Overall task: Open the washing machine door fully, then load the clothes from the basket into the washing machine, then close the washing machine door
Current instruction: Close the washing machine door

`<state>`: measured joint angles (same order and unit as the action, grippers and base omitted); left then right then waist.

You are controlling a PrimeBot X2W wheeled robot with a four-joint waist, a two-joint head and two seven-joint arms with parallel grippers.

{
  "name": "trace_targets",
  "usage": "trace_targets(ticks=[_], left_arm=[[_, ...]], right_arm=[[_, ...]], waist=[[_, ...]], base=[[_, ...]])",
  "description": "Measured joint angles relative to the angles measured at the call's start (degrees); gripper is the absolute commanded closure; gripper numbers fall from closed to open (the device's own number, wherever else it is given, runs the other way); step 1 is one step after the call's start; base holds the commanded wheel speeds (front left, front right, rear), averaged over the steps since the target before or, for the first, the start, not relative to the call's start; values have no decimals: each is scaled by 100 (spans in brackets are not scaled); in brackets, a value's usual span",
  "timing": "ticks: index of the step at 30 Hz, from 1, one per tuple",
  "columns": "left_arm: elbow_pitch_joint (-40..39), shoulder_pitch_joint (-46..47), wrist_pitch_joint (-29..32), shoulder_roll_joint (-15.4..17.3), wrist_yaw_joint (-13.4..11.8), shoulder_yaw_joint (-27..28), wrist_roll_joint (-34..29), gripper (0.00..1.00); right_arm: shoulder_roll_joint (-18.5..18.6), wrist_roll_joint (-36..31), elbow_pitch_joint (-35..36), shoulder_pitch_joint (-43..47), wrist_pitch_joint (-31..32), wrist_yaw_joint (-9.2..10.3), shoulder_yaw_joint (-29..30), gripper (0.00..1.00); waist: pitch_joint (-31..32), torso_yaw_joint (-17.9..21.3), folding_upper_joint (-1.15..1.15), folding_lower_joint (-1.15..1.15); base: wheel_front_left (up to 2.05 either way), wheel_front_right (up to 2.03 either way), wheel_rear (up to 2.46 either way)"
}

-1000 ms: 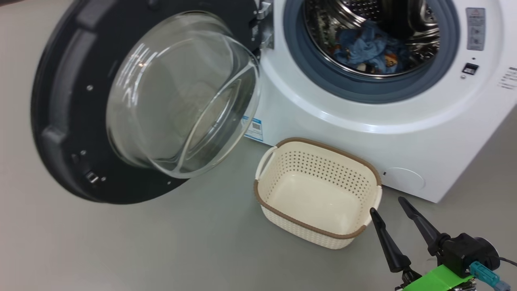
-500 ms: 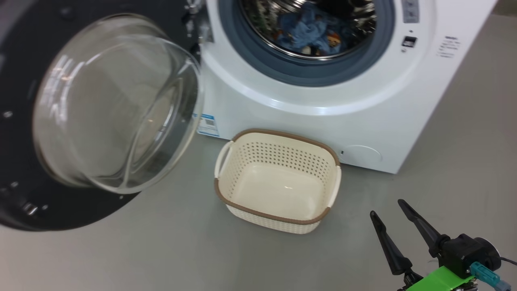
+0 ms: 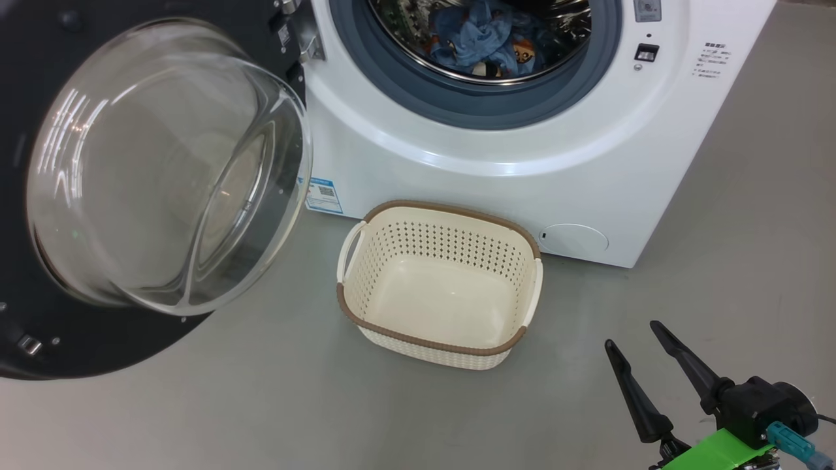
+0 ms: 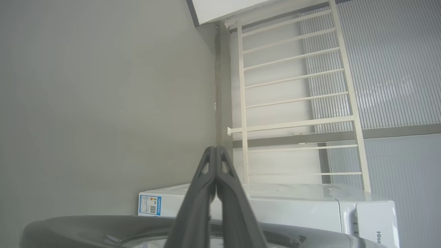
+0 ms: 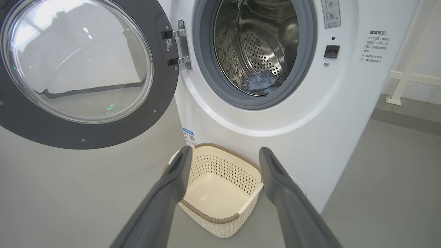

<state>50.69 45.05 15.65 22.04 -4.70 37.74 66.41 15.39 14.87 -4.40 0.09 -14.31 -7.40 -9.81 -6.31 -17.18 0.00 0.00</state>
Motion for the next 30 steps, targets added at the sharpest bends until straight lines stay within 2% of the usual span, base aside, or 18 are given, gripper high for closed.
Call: trace_targets(ticks=[18,22,25,30], left_arm=[[120,131,826,-179,297,-96,302,100],[123,127,1262,-165,313,-245,321,100],[74,92,1686,-141,443,-521,274,100],[-124,-41,2408,-260,498,-772,296,100]], right_arm=[[66,42,-5,1,0,0,-40,0],[60,42,-26,2,0,0,-30,0],[52,42,-36,3,0,0,-30,0],[37,42,-58,3,0,0,-22,0]], waist=[[92,-35,0,0],[125,-61,0,0],[153,-91,0,0],[191,-152,0,0]], base=[[0,0,0],[0,0,0],[0,0,0],[0,0,0]])
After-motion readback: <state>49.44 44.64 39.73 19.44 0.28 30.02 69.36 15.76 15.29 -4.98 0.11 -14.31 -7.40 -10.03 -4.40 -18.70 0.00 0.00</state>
